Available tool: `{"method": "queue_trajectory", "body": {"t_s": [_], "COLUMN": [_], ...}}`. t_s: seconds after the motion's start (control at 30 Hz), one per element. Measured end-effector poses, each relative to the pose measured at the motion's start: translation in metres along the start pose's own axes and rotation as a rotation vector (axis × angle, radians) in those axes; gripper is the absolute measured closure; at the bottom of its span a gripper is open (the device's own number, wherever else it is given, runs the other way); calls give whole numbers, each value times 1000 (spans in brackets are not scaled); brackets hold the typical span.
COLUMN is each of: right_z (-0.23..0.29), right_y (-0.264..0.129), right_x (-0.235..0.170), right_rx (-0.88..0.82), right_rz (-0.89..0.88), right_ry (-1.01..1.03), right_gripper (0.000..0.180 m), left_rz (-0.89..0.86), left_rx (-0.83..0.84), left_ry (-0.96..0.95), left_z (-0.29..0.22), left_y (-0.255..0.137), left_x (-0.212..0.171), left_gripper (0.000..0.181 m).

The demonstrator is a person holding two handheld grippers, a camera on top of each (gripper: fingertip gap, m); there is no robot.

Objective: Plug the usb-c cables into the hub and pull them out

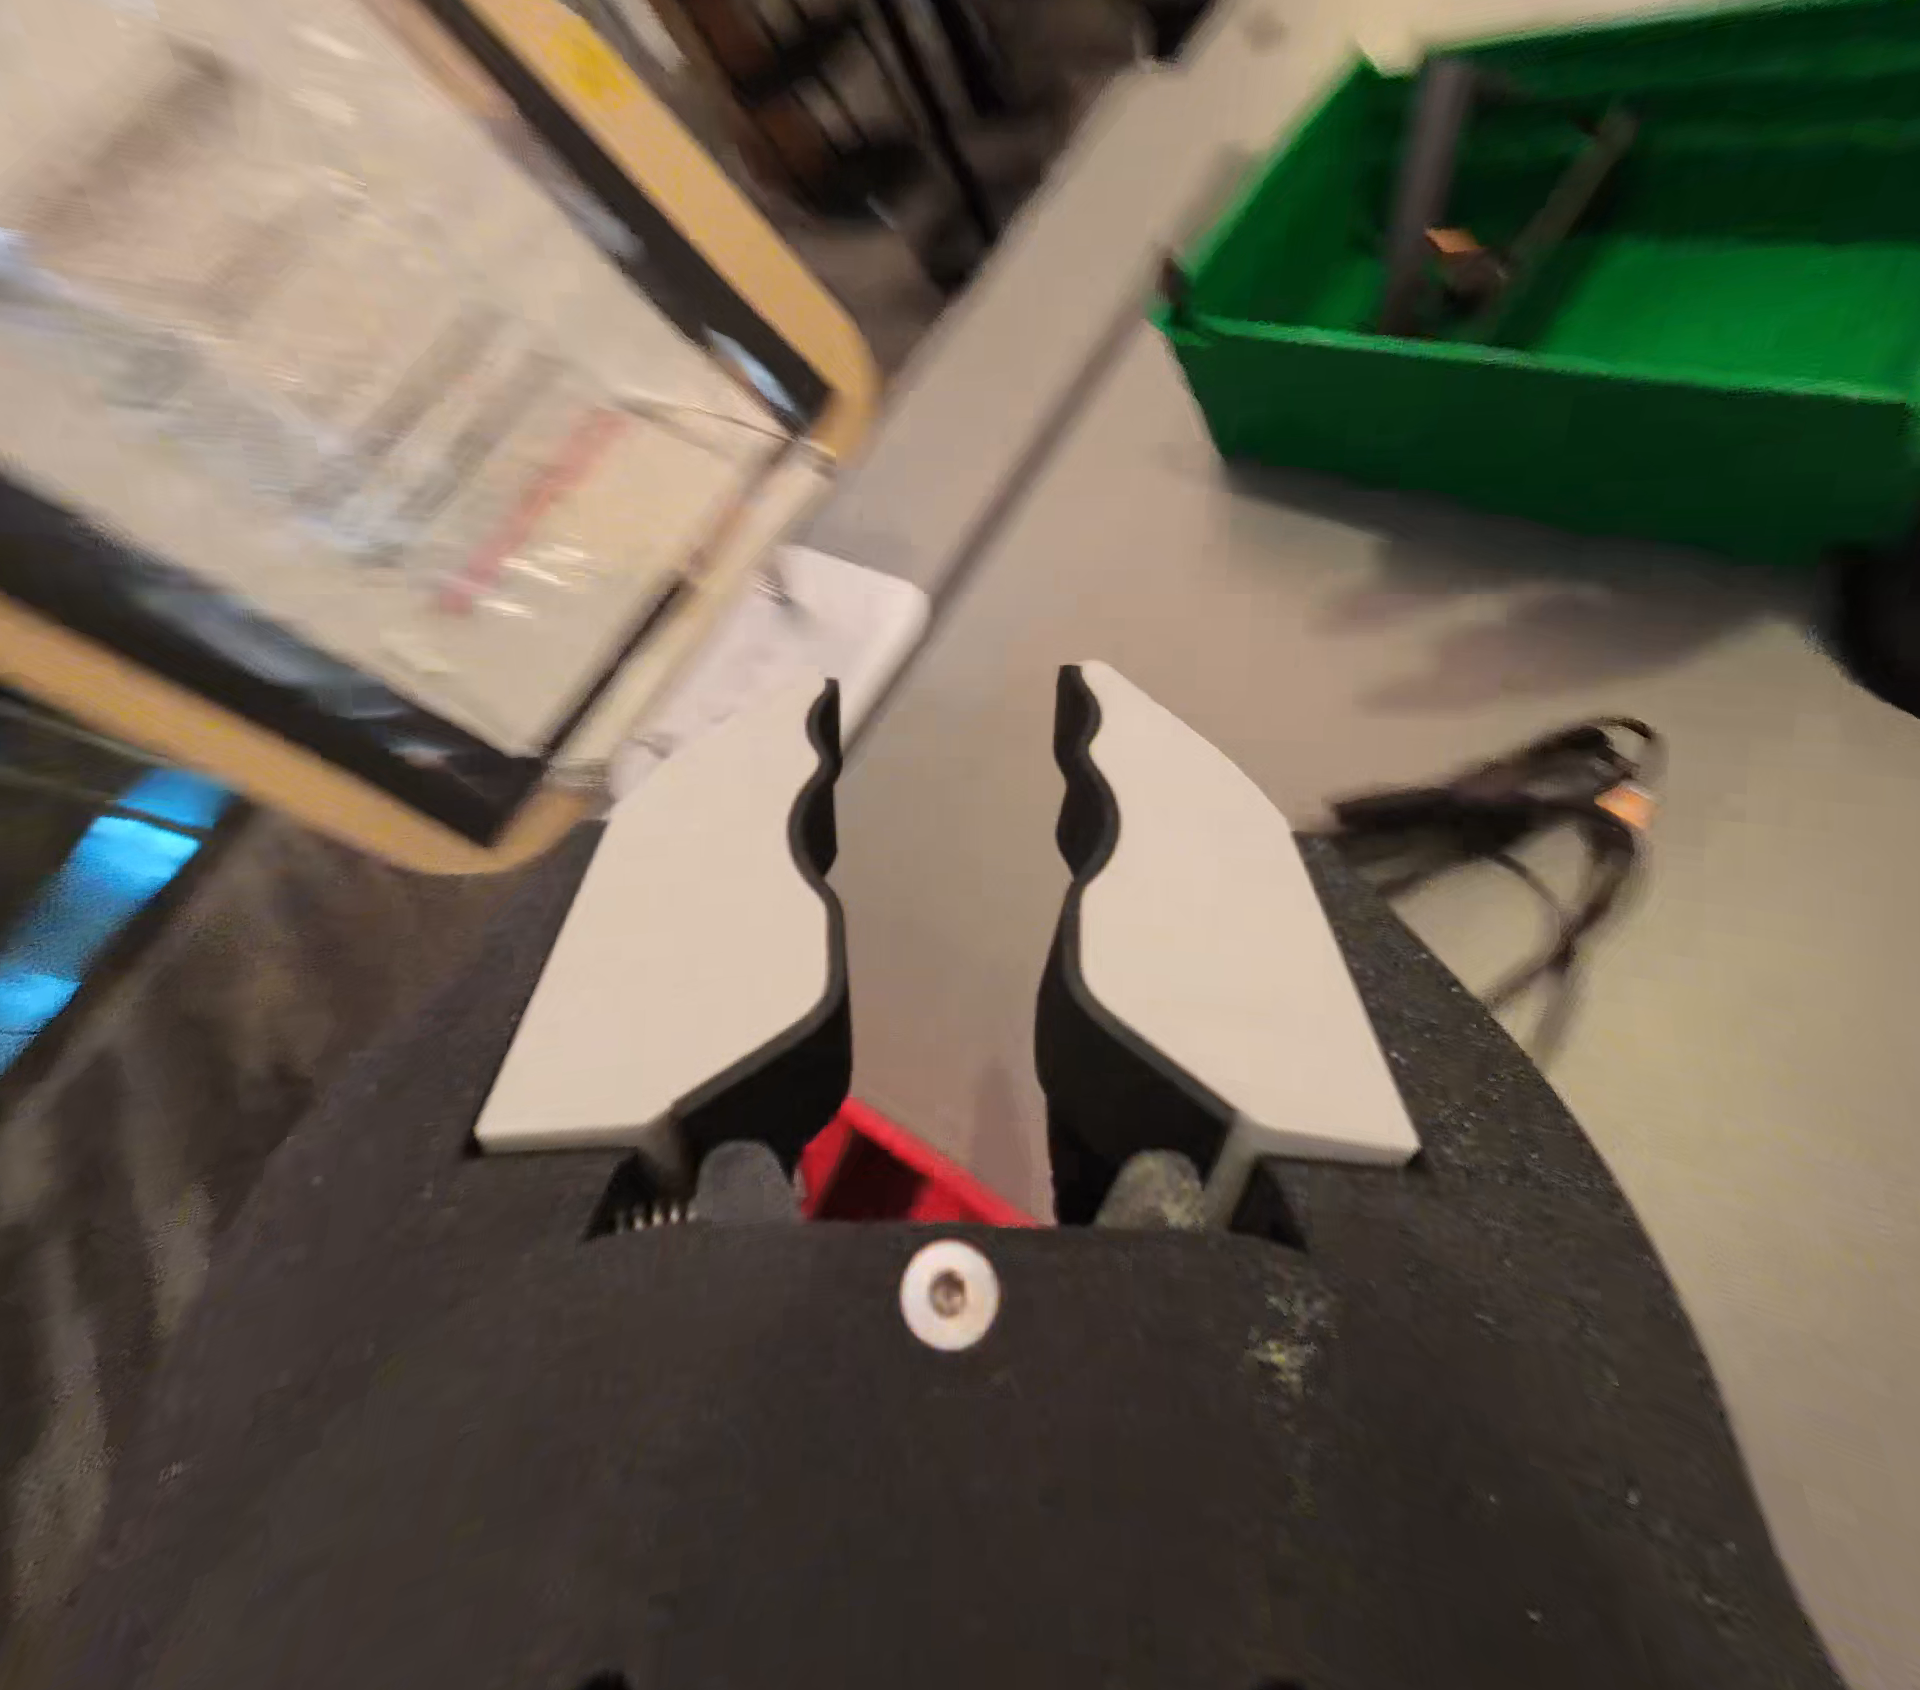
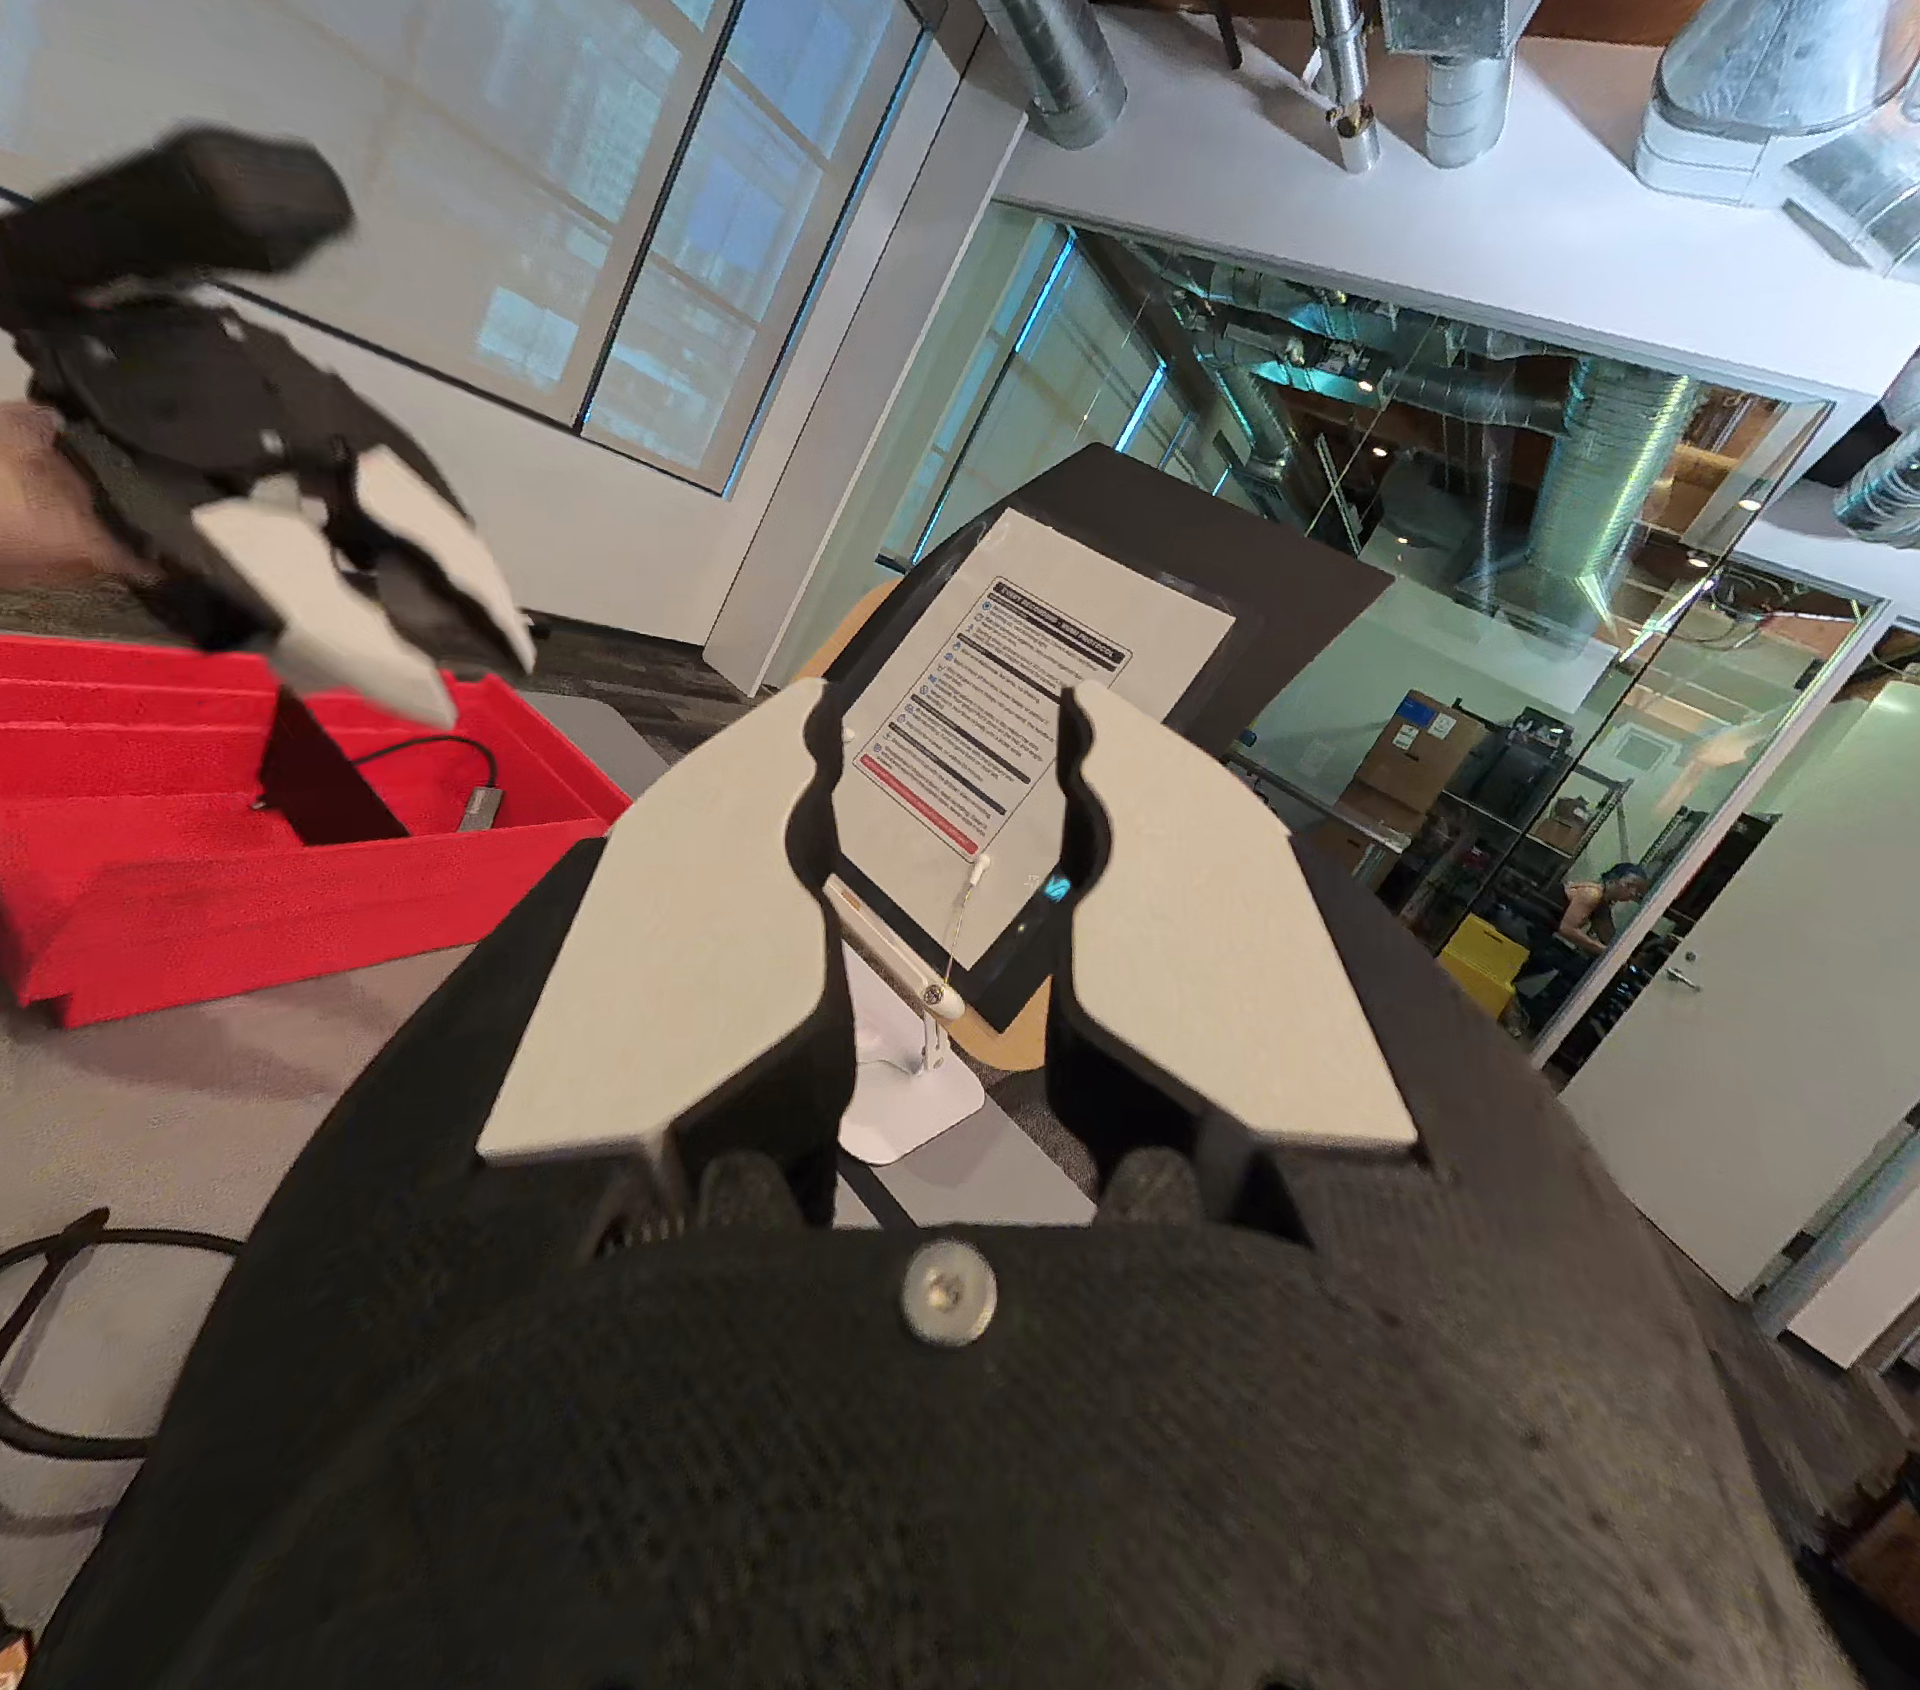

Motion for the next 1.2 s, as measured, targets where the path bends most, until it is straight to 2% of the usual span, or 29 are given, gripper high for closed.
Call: {"method": "queue_trajectory", "body": {"t_s": [0.03,0.2,0.3,0.4,0.47,0.57,0.6,0.7,0.77,0.83,0.97,1.07,1.2], "right_z": [0,1,3,2,2,1,0,-3,-4,-3,0,5,12], "right_y": [1,5,7,7,6,4,3,2,2,3,5,9,17], "right_x": [-1,-7,-9,-10,-11,-14,-14,-15,-16,-17,-18,-18,-20], "right_rx": [3,21,33,40,47,67,67,61,65,61,67,78,119], "right_rz": [3,27,47,54,52,57,59,47,36,38,61,56,59], "right_ry": [-1,6,-8,-12,-2,6,2,13,25,13,-34,-66,-87], "right_gripper": [140,139,139,139,139,139,139,139,139,139,139,139,139], "left_rz": [-86,-393,-405,-429,-404,-341,-288,-20,215,465,808,931,977], "left_rx": [73,311,380,452,433,226,187,205,183,169,61,-29,-74], "left_ry": [4,19,-35,-36,-65,-141,-118,45,157,278,553,744,982], "left_z": [11,44,60,71,76,87,95,132,155,174,183,174,168], "left_y": [-14,-55,-65,-74,-72,-49,-39,-13,2,16,38,56,77], "left_x": [-2,-22,-29,-38,-46,-58,-61,-73,-86,-104,-151,-184,-215], "left_gripper": [139,136,129,134,141,143,143,143,139,139,147,147,148]}}
Point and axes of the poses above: each gripper's, where its closed fingertips meet, y out along the fingers, x out of its top, z = x × y across the jaws, the point moved 10 cm from there along -y, back along the fingers, and after that the axes turned 9 degrees about -y, right-handed, at the moved point
